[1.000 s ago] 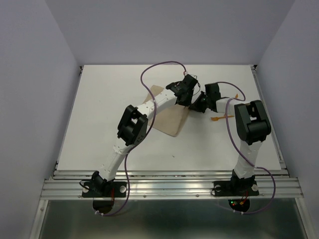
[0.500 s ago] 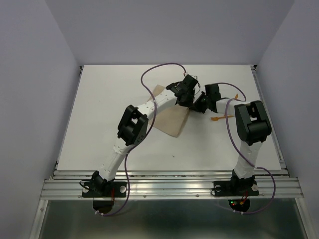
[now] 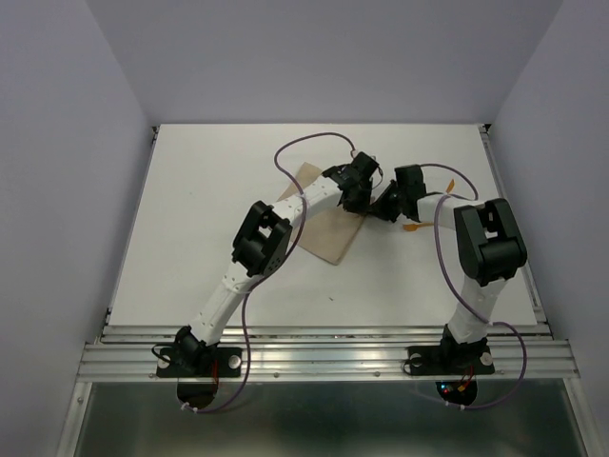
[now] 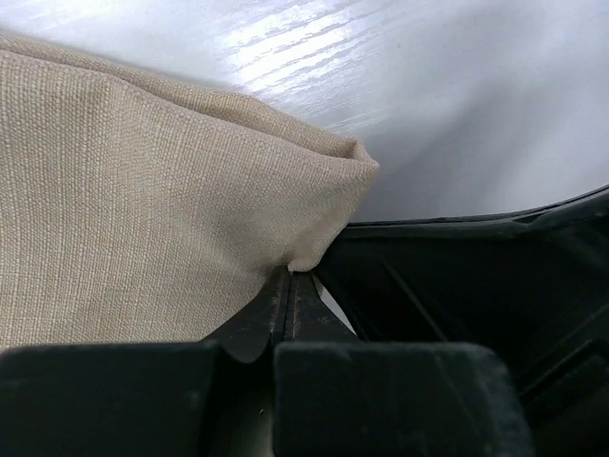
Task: Fold the napkin into a case and place the utensils inside
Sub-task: Smooth out the lower triangle-folded napkin at the center of the board.
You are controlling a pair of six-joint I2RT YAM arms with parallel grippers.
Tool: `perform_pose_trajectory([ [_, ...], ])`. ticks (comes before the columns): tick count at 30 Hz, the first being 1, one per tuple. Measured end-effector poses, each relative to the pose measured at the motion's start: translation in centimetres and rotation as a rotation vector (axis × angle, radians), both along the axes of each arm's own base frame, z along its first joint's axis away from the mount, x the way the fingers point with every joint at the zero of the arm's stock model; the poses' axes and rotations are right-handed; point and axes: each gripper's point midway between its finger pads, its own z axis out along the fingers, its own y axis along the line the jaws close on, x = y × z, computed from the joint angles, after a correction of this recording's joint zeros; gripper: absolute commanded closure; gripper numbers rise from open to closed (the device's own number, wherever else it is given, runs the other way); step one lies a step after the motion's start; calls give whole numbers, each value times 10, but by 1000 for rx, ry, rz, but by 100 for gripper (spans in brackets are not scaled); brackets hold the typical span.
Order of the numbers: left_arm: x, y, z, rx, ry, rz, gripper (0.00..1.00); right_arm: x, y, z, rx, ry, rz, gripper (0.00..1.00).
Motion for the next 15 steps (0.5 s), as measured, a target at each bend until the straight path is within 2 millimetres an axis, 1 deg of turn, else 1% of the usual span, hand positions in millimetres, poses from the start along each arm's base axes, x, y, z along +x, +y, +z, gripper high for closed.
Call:
perform_pose_trajectory([
  [1,0,0,-1,-1,3,2,99,-1,-1,1,-1,-2,-2,73],
  [3,0,0,-1,-4,4,2,90,-2,-2,2,-1,-5,-6,73],
  [7,-1,-1,0,-8,8,0,80,-6,-7,3,-6,-6,-18,71],
  [8,-1,-1,0,-10,7,0,77,-7,-8,3,-7,-6,-21,68],
  [9,-1,-1,0,-9,8,-1,69,-8,-9,3,-8,-3,-23,68],
  [10,-2,-1,0,-8,8,-2,68,-9,-11,4,-7,-2,-27,67],
  [11,-3,1,0,-4,10,-5,64,-9,-13,5,-8,-3,-30,62],
  [12,-4,1,2,-2,10,-7,59,-9,-15,6,-8,-4,-34,60],
  [14,-5,2,6,-1,7,-11,52,-9,-17,7,-7,-4,-39,58],
  [15,-5,3,9,0,4,-15,51,-9,-18,7,-4,-5,-41,58],
])
